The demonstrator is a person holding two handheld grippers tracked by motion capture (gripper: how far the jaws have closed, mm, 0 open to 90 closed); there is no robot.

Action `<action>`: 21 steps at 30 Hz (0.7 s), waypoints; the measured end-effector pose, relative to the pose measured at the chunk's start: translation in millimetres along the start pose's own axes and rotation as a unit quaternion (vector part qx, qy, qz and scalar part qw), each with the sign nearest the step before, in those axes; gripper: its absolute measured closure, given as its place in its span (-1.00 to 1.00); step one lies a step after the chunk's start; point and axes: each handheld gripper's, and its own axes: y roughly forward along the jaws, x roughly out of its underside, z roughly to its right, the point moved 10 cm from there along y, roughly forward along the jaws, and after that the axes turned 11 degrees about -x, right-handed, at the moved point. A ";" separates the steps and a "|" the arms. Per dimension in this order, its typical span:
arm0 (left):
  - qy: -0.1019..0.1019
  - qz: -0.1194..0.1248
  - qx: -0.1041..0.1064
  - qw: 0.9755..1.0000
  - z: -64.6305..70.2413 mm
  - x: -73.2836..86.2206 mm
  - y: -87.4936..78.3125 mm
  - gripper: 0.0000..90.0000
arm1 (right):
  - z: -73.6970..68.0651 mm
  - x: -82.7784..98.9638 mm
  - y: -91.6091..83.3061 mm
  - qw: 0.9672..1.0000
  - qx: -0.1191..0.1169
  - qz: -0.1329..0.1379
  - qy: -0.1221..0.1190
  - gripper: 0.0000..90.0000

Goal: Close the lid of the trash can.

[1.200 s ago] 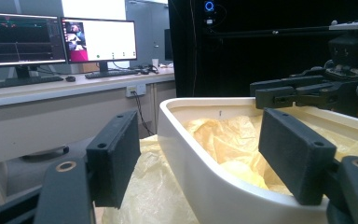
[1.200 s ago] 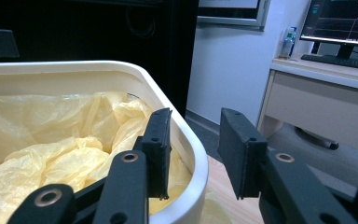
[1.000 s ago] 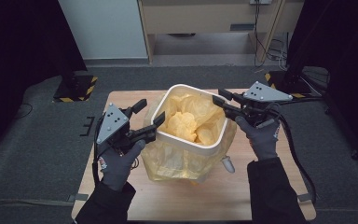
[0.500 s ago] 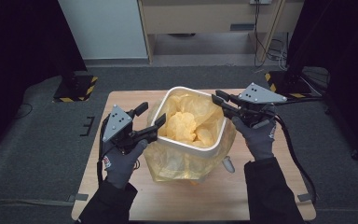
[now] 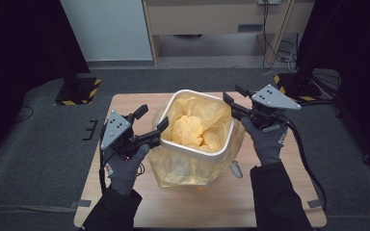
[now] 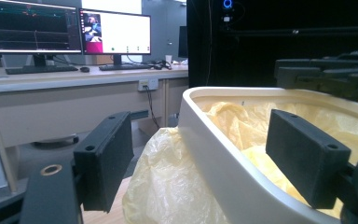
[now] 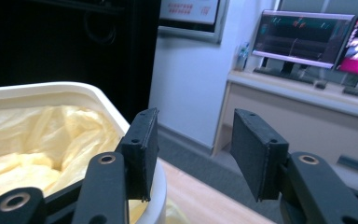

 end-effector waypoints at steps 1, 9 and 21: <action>0.003 0.000 -0.002 1.000 -0.2 0.5 0.5 -0.50 | -0.3 0.6 0.3 1.000 0.000 0.003 -0.001 0.21; -0.010 -0.017 -0.002 1.000 0.2 12.8 5.8 -0.46 | -4.5 13.1 3.8 1.000 -0.004 0.013 0.015 0.46; -0.009 0.007 0.008 1.000 -2.0 3.7 -1.8 -0.51 | 4.5 17.2 -4.4 0.998 0.001 0.026 0.057 0.10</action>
